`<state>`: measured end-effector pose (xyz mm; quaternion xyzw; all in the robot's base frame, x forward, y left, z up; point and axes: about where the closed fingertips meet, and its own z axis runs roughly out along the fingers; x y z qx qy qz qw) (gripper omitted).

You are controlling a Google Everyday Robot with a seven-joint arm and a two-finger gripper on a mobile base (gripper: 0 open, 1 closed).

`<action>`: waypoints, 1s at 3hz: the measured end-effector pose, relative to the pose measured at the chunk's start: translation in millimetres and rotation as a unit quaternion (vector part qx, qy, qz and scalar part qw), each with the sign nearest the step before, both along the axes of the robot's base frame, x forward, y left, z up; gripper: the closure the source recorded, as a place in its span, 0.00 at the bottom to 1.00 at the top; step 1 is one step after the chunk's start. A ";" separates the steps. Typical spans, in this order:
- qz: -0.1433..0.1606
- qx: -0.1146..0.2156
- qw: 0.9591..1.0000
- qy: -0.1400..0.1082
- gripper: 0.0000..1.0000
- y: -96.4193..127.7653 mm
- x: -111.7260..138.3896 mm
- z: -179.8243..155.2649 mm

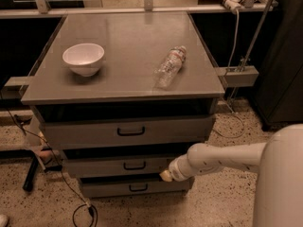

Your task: Close middle drawer

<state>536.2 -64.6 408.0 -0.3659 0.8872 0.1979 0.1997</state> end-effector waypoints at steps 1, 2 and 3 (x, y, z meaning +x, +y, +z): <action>-0.032 -0.022 0.999 -0.030 1.00 -6.0 35.3 -4.4; -0.040 -0.031 0.998 -0.043 1.00 -7.1 46.4 -6.1; -0.041 -0.031 0.998 -0.042 1.00 -7.3 46.1 -6.1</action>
Offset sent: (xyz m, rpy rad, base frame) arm 0.1031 -0.0144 -0.0069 -0.1129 -0.1645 -0.1359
